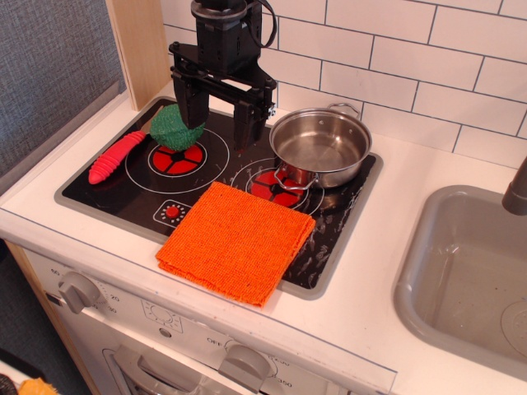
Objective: Put the red fork on the orange napkin.
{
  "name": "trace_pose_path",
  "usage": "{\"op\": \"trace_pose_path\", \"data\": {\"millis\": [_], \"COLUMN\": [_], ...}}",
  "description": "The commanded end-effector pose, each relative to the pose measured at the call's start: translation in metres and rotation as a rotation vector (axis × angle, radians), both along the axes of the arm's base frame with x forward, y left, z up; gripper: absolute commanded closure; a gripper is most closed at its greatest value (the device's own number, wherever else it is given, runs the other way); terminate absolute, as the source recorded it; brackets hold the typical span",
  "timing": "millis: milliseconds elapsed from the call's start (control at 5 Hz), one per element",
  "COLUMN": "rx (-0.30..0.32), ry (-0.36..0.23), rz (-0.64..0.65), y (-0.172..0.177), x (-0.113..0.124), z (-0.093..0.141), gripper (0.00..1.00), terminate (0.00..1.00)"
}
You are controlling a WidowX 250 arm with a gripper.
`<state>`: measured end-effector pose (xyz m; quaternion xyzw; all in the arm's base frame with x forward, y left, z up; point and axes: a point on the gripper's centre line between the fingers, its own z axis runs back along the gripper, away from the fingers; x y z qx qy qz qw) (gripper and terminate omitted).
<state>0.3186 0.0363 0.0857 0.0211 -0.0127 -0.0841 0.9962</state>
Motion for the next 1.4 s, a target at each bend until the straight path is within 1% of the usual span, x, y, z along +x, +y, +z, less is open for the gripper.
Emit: {"op": "trace_pose_path", "data": {"millis": [0, 200, 400, 600, 800, 1000, 1200], "rx": [0.000, -0.015, -0.003, 0.041, 0.082, 0.080, 0.049], "ry": [0.000, 0.021, 0.032, 0.024, -0.006, -0.063, -0.117], "rz": [0.000, 0.039, 0.075, 0.105, 0.128, 0.152, 0.179], "y": [0.000, 0.016, 0.033, 0.057, 0.088, 0.120, 0.137], "x": [0.000, 0.000, -0.006, -0.017, -0.026, -0.027, -0.026], "z": [0.000, -0.003, -0.009, -0.011, -0.021, -0.026, -0.036], "gripper": [0.00, 0.00, 0.00, 0.00, 0.00, 0.00, 0.00], "terminate": [0.00, 0.00, 0.00, 0.00, 0.00, 0.00, 0.00]}}
